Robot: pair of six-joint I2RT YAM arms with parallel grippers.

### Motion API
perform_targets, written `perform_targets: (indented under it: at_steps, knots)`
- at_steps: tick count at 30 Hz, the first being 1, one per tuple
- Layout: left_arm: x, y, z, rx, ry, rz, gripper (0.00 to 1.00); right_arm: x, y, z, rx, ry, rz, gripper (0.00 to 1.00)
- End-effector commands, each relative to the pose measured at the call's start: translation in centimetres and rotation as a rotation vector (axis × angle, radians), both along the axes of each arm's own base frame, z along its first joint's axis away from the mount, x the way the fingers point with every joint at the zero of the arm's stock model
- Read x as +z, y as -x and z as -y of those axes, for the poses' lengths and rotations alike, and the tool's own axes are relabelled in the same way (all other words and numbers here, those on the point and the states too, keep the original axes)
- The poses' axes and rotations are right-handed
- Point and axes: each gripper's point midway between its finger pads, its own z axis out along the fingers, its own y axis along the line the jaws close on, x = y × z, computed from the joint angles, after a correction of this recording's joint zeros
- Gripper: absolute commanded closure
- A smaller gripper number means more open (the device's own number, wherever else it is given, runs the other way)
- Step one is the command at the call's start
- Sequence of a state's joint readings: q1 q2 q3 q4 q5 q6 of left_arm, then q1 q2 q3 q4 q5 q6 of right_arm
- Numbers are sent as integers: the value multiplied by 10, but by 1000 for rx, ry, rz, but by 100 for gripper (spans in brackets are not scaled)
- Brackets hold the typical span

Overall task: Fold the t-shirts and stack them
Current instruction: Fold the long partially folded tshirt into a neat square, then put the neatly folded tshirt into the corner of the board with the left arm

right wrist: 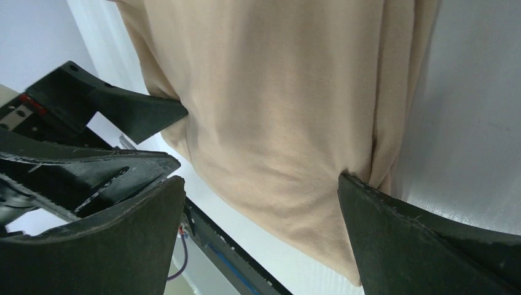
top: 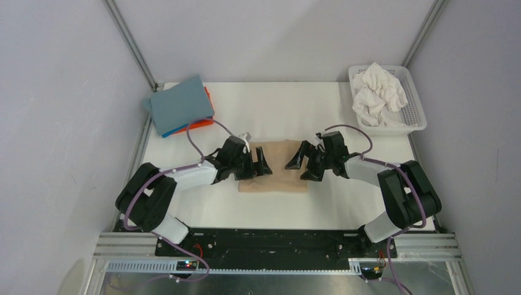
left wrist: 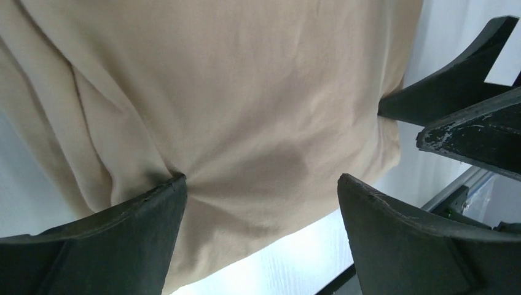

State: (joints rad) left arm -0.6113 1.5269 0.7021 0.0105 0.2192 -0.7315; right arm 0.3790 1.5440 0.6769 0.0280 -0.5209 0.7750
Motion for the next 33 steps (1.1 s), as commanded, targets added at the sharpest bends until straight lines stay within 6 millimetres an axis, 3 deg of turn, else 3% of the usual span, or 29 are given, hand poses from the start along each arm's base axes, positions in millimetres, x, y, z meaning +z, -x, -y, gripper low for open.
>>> perform_targets:
  at_steps: [1,4,9,12,13,14,17,18,21,23,28,33]
  knots:
    - [-31,20,-27,69,-64,-33,0,-27,4,17,-57,35,-34,0]
    - [-24,23,-31,72,-57,-3,0,-26,3,20,-60,28,-20,1]
    - [33,4,-30,61,-33,167,0,27,-4,16,-42,-44,114,1]
    - [53,-12,-68,180,-182,272,0,65,-5,33,-95,-32,229,1]
    - [56,-15,-76,198,-203,291,0,62,-1,43,-127,7,208,1]
    - [58,-16,-83,221,-217,305,0,75,-3,53,-160,20,257,0]
    - [56,-27,-103,287,-247,302,0,75,3,94,-271,134,263,0]
    - [54,-30,-103,281,-257,290,0,84,6,103,-291,146,297,1]
    - [45,-41,-105,278,-290,260,0,83,12,145,-440,233,275,0]
    - [34,-47,-103,261,-322,219,0,88,17,163,-504,261,285,1]
    - [5,-55,-84,195,-330,110,0,99,26,178,-535,273,337,0]
    - [-15,-56,-72,163,-329,45,0,91,26,183,-531,304,316,1]
